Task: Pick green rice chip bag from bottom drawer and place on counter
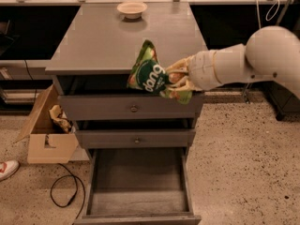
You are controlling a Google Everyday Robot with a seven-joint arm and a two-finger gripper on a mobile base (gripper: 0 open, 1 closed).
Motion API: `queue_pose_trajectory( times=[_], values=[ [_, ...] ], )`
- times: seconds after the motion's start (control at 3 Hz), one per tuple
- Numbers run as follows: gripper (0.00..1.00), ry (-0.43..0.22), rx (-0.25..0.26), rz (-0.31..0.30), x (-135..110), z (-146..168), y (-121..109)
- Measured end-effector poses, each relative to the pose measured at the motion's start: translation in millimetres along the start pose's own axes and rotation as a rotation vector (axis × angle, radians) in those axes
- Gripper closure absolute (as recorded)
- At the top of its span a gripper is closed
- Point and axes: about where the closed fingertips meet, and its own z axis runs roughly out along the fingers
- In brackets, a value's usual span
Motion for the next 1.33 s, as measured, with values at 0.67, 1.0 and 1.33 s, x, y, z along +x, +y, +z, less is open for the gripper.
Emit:
queue_pose_trajectory(
  times=[0.67,1.0,1.33],
  values=[
    [1.0,0.044,0.19,-0.054,-10,-51,-143],
    [1.0,0.066,0.24,-0.005,5,-45,-187],
    [1.0,0.078,0.272,0.081,30,-26,-214]
  ],
)
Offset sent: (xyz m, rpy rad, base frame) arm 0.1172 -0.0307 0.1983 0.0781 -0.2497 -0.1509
